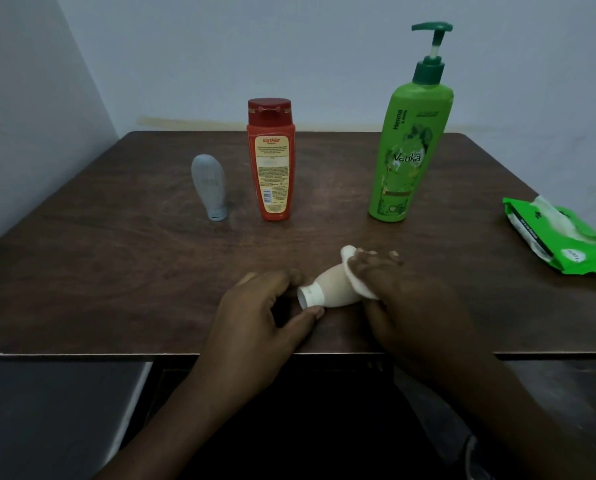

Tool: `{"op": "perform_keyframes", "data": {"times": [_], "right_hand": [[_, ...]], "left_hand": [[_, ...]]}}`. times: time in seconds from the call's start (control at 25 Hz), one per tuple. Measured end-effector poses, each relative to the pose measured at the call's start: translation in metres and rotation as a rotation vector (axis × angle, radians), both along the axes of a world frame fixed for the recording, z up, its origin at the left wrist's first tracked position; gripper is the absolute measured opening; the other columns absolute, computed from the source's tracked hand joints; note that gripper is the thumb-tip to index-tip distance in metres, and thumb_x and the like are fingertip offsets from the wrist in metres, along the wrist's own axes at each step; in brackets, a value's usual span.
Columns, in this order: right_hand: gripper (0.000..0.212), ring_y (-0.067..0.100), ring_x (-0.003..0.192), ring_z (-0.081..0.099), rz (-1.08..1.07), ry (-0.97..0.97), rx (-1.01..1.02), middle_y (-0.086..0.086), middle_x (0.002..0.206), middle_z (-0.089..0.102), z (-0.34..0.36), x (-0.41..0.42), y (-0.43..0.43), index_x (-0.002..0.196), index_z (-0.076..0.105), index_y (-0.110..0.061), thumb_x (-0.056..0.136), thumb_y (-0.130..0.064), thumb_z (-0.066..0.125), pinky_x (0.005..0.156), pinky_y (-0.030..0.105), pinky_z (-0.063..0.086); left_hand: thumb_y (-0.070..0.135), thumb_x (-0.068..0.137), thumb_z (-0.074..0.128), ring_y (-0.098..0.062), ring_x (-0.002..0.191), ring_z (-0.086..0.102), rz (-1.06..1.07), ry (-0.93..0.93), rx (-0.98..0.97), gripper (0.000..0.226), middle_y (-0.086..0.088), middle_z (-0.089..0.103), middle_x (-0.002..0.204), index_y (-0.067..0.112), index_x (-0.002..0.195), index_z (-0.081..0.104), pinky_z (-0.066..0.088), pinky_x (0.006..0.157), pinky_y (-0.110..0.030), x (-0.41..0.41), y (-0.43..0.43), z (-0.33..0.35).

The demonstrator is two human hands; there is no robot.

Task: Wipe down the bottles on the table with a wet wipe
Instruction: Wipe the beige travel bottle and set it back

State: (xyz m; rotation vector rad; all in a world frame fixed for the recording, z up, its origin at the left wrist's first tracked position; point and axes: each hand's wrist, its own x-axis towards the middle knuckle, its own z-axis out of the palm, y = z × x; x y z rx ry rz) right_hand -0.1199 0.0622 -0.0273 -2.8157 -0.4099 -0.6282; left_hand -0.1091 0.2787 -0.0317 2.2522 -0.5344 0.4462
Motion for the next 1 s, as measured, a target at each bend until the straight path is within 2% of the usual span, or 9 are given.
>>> {"op": "perform_keyframes", "data": {"times": [0.12,0.2,0.32,0.48,0.6,0.68,0.76,0.84,1.0], "right_hand": [[0.057,0.027,0.131,0.055,0.200,0.009,-0.074,0.014,0.138,0.059,-0.004,-0.011,0.024,0.132,0.061,-0.005,0.082,-0.025,0.041,0.109,0.052,0.042],[0.057,0.022,0.134,0.052,0.243,0.063,-0.066,0.010,0.142,0.057,-0.002,-0.007,0.015,0.135,0.060,-0.009,0.084,-0.026,0.041,0.114,0.044,0.038],[0.052,0.018,0.131,0.056,0.051,0.104,0.034,0.004,0.140,0.059,0.001,0.003,-0.014,0.135,0.061,-0.015,0.087,-0.026,0.043,0.116,0.032,0.033],[0.053,0.024,0.124,0.061,-0.019,0.095,0.045,0.009,0.134,0.064,0.006,-0.003,0.001,0.130,0.065,-0.011,0.079,-0.017,0.056,0.110,0.040,0.036],[0.054,0.017,0.126,0.058,0.224,0.034,-0.055,0.006,0.136,0.062,0.005,-0.018,0.025,0.132,0.063,-0.011,0.081,-0.017,0.047,0.110,0.037,0.038],[0.043,0.000,0.111,0.063,0.270,0.113,0.122,-0.013,0.120,0.070,0.017,-0.019,0.014,0.125,0.068,-0.020,0.088,-0.020,0.046,0.100,0.028,0.051],[0.020,-0.007,0.078,0.063,0.100,0.209,0.402,-0.027,0.083,0.069,0.033,-0.010,-0.012,0.096,0.074,-0.026,0.097,-0.028,0.053,0.067,0.026,0.049],[0.022,-0.006,0.069,0.062,-0.121,0.140,0.598,-0.022,0.066,0.066,0.044,-0.004,-0.034,0.082,0.069,-0.034,0.099,-0.028,0.057,0.062,0.024,0.042],[0.037,0.003,0.063,0.052,-0.334,-0.099,0.443,-0.014,0.062,0.050,0.042,-0.001,-0.032,0.070,0.050,-0.039,0.096,-0.015,0.059,0.056,0.015,0.031]], "left_hand": [[0.025,0.076,0.087,0.003,0.087,0.059,-0.019,0.002,-0.013,0.029,0.035,0.057,0.084,0.029,0.100,0.072,0.042,0.070,-0.008,-0.001,0.000,-0.001],[0.025,0.076,0.087,-0.001,0.084,0.058,-0.012,-0.005,0.002,0.026,0.027,0.061,0.083,0.027,0.096,0.070,0.041,0.068,-0.011,-0.001,-0.001,-0.001],[0.028,0.077,0.088,-0.005,0.076,0.053,0.012,-0.029,0.044,0.025,0.015,0.061,0.080,0.022,0.086,0.066,0.041,0.066,-0.018,0.001,-0.003,-0.004],[0.032,0.080,0.085,-0.008,0.080,0.057,0.008,-0.008,0.069,0.024,0.010,0.065,0.086,0.020,0.093,0.069,0.048,0.069,-0.030,0.003,-0.002,-0.005],[0.026,0.079,0.085,-0.002,0.086,0.058,-0.016,-0.008,0.028,0.026,0.015,0.068,0.094,0.025,0.100,0.070,0.046,0.074,-0.017,0.002,-0.003,-0.004],[0.031,0.078,0.082,-0.001,0.086,0.058,-0.016,-0.027,0.027,0.026,0.015,0.068,0.093,0.026,0.101,0.070,0.045,0.073,-0.016,0.002,-0.003,-0.005],[0.036,0.078,0.080,-0.005,0.083,0.058,-0.003,-0.042,0.044,0.026,0.014,0.066,0.089,0.022,0.097,0.070,0.046,0.072,-0.022,0.002,-0.003,-0.006],[0.033,0.078,0.084,-0.002,0.083,0.056,-0.012,-0.033,0.025,0.026,0.021,0.061,0.087,0.025,0.097,0.068,0.042,0.072,-0.013,0.001,-0.002,-0.005],[0.030,0.077,0.087,0.001,0.087,0.056,-0.033,-0.025,0.013,0.031,0.024,0.060,0.088,0.029,0.101,0.068,0.040,0.072,-0.010,0.001,0.000,-0.004]]}}
